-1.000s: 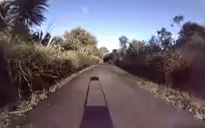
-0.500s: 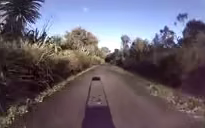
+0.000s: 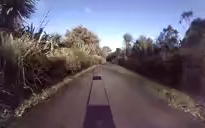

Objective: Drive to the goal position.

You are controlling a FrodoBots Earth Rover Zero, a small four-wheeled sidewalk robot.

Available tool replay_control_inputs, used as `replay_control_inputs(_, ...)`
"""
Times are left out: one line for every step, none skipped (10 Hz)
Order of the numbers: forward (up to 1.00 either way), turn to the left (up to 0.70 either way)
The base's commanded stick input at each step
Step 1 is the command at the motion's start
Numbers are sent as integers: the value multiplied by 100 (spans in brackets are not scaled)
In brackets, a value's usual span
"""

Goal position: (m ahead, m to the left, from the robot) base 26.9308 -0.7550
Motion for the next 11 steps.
replay_control_inputs(100, -40)
replay_control_inputs(100, -40)
replay_control_inputs(100, -40)
replay_control_inputs(100, -29)
replay_control_inputs(100, -15)
replay_control_inputs(100, -1)
replay_control_inputs(100, 0)
replay_control_inputs(100, 0)
replay_control_inputs(100, 0)
replay_control_inputs(100, 0)
replay_control_inputs(100, 0)
